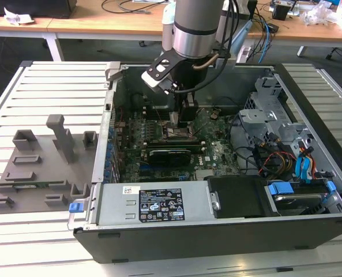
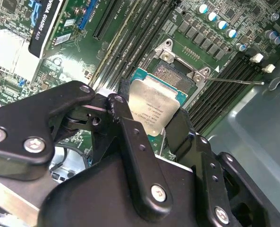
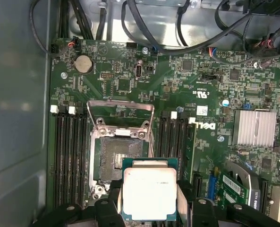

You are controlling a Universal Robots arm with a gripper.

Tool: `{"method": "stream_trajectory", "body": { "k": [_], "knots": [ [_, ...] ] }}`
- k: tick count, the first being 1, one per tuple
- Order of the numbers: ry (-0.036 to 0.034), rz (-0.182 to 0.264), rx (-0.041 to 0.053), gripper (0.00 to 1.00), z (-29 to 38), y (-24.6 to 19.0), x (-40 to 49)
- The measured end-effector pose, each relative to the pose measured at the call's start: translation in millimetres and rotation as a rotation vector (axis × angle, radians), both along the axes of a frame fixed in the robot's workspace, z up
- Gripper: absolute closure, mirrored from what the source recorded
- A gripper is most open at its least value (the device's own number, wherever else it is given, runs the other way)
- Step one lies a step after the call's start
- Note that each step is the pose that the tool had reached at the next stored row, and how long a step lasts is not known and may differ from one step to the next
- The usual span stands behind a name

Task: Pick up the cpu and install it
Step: 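Place the cpu into insertion slot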

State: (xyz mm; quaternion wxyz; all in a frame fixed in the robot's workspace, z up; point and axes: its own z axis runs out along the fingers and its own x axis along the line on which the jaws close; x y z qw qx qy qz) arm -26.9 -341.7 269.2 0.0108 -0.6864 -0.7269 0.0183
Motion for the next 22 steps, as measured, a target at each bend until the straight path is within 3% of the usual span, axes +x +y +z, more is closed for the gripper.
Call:
{"method": "stream_trajectory", "body": {
  "k": [6,12,22],
  "knots": [
    [0.0001,0.0,-0.0002,0.45,-5.4,3.2,0.0],
    [0.0,0.0,0.0001,0.45,-13.4,13.9,0.3],
    [0.0001,0.0,0.0,0.45,-19.8,15.0,0.7]
  ]
}}
